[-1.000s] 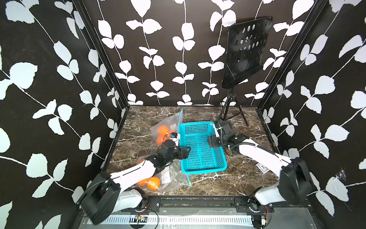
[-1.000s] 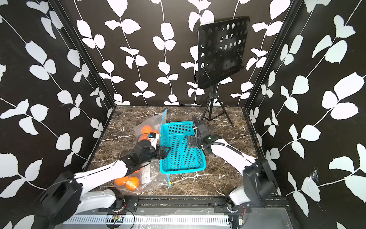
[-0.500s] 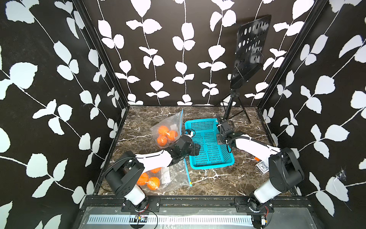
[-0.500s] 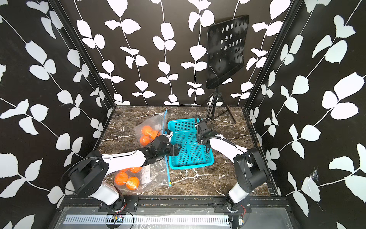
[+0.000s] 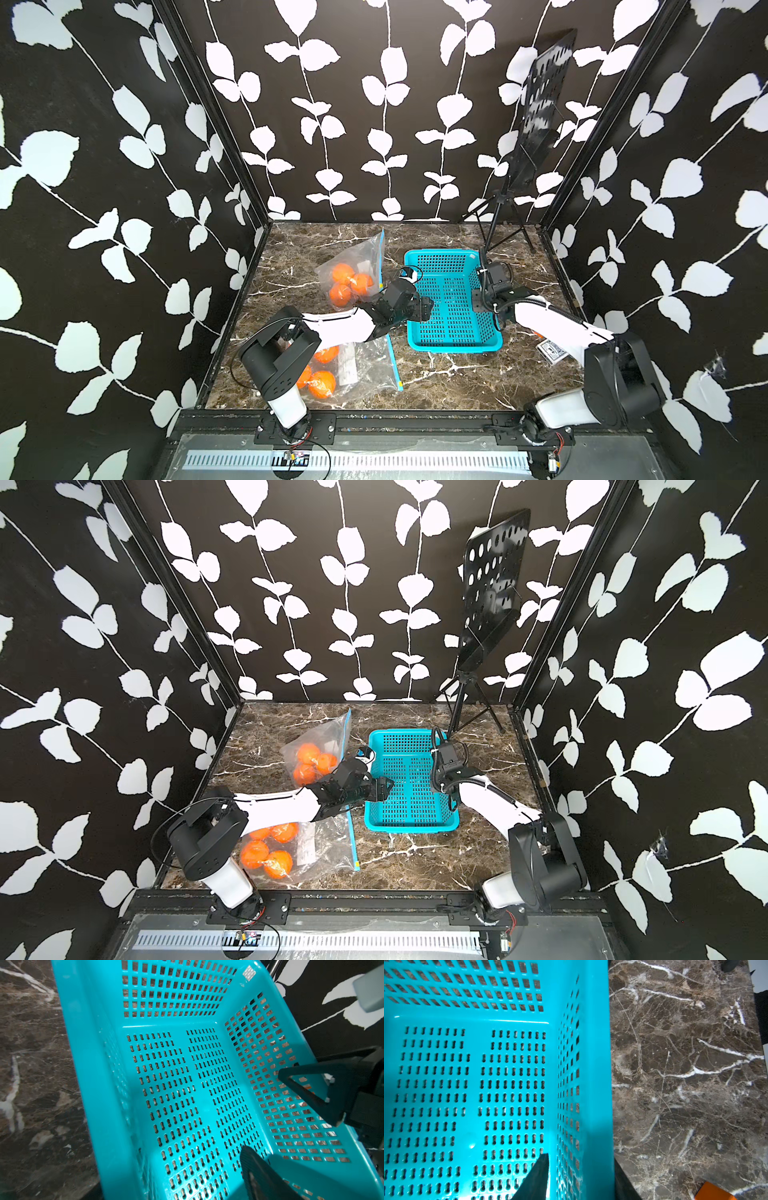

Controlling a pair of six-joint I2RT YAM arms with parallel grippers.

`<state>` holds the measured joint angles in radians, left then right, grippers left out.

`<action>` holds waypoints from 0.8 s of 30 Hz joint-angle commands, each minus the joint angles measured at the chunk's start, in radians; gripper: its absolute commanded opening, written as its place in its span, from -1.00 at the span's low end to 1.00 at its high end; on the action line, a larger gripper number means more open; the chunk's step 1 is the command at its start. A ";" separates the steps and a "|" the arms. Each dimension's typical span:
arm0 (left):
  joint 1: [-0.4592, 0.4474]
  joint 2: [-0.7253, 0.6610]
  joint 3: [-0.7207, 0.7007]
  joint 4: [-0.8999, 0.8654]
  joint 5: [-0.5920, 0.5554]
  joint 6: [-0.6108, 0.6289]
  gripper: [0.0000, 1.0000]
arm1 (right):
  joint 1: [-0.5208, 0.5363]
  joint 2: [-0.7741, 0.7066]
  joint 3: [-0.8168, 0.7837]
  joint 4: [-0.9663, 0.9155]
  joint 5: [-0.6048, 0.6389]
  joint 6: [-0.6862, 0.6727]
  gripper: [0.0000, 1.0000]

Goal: Open the zip-top bag and take out the orange
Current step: Adjust the basket at the center of the board, then adjust the zipper food storage bag at the center of the board.

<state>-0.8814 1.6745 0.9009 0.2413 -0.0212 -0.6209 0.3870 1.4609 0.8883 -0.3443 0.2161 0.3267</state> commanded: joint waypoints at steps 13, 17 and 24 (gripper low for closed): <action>0.065 -0.446 -0.227 -0.216 -0.035 0.029 0.98 | 0.186 -0.074 0.198 -0.203 0.072 -0.016 0.44; 0.096 -0.615 -0.309 -0.282 -0.048 0.025 0.98 | 0.279 -0.090 0.222 -0.168 -0.008 -0.038 0.42; 0.164 -0.749 -0.377 -0.533 -0.093 0.014 0.98 | 0.541 -0.035 0.352 -0.090 -0.124 -0.208 0.41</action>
<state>-0.7448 0.9680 0.5770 -0.1272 -0.0731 -0.6067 0.8448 1.3888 1.1618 -0.4816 0.1596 0.2298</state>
